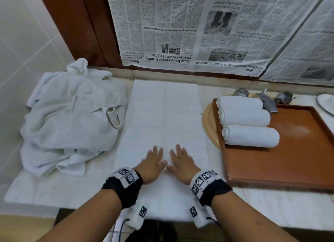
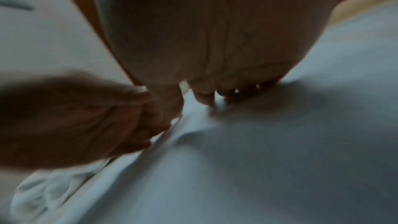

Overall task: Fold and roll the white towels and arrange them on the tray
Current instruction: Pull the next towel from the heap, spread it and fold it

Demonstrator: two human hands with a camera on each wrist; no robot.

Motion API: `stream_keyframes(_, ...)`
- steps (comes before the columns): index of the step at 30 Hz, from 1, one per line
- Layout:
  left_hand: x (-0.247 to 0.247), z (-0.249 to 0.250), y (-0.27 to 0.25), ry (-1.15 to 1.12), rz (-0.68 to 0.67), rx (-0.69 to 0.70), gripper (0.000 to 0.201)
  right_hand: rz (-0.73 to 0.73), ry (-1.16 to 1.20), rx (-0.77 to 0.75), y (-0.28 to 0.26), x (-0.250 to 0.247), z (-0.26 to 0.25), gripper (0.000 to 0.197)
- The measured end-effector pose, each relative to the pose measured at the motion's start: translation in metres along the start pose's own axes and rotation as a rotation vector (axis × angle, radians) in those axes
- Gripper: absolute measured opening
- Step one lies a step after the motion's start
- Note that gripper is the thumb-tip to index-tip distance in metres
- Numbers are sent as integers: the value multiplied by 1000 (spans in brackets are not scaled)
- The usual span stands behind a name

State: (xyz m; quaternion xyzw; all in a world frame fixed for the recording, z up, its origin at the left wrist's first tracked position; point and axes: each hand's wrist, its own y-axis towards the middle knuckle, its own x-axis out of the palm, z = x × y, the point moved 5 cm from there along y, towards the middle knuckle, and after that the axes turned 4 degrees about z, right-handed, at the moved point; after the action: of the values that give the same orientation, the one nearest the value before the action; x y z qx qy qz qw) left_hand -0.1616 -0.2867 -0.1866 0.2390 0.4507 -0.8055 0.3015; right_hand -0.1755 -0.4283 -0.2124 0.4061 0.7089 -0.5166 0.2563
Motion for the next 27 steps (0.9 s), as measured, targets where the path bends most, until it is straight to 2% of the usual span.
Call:
stream_keyframes(2, 2, -24, -4, 53, -18, -92, 62, -4, -97, 49, -4, 5, 22, 73)
stream_keyframes(5, -13, -88, -9, 170, 120, -318, 66, 56, -69, 210, -18, -10, 53, 76)
stream_keyframes(6, -15, -98, -12, 182, 131, -342, 72, 73, -53, 220, -23, -13, 53, 76)
stream_keyframes(7, -14, -97, -15, 155, 137, -325, 76, 93, -61, 188, -28, -15, 46, 76)
stream_keyframes(9, -3, -67, -26, 46, 170, -185, 68, 102, -99, 24, -42, -7, 19, 76)
stream_keyframes(11, 14, -33, -38, 37, 145, -6, 66, 15, -118, -125, -58, 18, -1, 76)
stream_keyframes(12, 23, -27, -43, 51, 103, 33, 68, -24, -124, -144, -64, 31, -1, 75)
stream_keyframes(14, 37, -54, -45, 136, 74, -22, 74, 3, -133, -85, -71, 40, 18, 72)
stream_keyframes(17, 31, -110, -56, 270, 249, -240, 78, 132, -162, 49, -81, 31, 52, 70)
stream_keyframes(19, 30, -118, -61, 246, 305, -298, 76, 204, -159, 51, -87, 27, 52, 70)
stream_keyframes(21, 36, -97, -60, 281, 312, -212, 75, 222, -167, -93, -92, 30, 31, 71)
stream_keyframes(23, 54, -71, -62, 303, 232, -5, 80, 154, -203, -271, -97, 46, 14, 70)
stream_keyframes(24, 64, -65, -66, 313, 170, 75, 84, 115, -228, -300, -99, 55, 13, 70)
stream_keyframes(25, 72, -69, -71, 341, 131, 105, 88, 105, -237, -267, -100, 58, 21, 70)
stream_keyframes(27, 68, -93, -77, 379, 168, 10, 91, 146, -196, -72, -98, 52, 48, 70)
